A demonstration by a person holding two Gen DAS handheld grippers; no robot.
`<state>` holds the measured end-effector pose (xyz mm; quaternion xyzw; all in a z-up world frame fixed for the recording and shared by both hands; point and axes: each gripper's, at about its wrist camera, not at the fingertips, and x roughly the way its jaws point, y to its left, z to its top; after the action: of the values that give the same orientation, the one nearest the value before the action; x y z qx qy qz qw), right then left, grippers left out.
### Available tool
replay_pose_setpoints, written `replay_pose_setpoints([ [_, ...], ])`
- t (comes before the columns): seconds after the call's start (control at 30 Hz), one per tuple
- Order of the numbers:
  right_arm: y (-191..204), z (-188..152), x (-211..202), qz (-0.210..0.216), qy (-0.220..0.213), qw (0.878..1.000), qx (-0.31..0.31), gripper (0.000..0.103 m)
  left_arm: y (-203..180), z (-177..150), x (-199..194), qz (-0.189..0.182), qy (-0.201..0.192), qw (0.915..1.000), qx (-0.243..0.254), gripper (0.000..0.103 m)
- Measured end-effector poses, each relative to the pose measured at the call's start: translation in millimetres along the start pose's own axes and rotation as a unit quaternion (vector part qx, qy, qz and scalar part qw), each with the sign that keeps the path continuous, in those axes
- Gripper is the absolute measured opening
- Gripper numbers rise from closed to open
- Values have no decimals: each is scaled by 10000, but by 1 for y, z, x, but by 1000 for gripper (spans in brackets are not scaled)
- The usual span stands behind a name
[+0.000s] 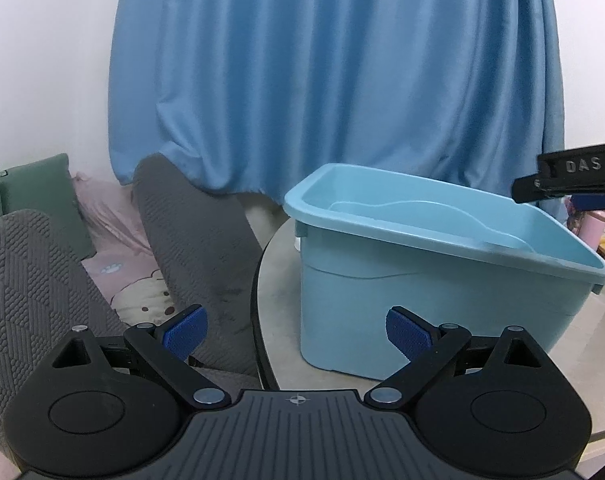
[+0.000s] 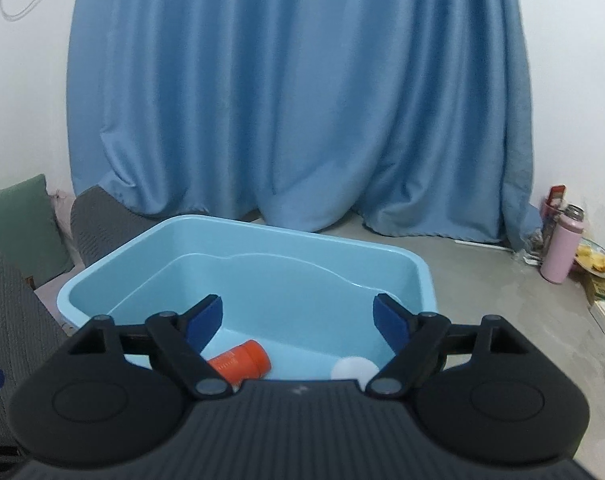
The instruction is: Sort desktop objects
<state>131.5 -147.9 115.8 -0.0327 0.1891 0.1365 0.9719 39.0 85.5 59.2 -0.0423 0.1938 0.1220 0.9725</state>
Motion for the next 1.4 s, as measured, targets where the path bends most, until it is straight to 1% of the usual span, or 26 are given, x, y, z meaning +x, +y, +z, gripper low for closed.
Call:
replay_pose_setpoints([
  [0.2,-11,-14,-22,-230,43,9996,175,82,1,1,-10,-104,81,9999,10,97],
  [0.43,-24,-33,-44,-535,260,9974,409,83,0,-1,-22,-263,220,9994,57,97],
  [0.63,-34,-42,-56,-656,368,9958,529,83,-1,3,-30,-384,309,9987,160,97],
  [0.83,-37,-46,-64,-709,456,9948,579,83,-2,12,-39,-400,357,9983,236,97],
  [1.07,-45,-39,-79,-745,490,9932,749,83,-2,30,-49,-411,562,9972,273,97],
  [1.23,-47,-26,-86,-700,513,9936,728,84,-6,51,-52,-404,585,9968,351,97],
  [1.4,-51,-11,-82,-635,548,9942,678,86,-12,76,-47,-404,579,9965,448,97],
])
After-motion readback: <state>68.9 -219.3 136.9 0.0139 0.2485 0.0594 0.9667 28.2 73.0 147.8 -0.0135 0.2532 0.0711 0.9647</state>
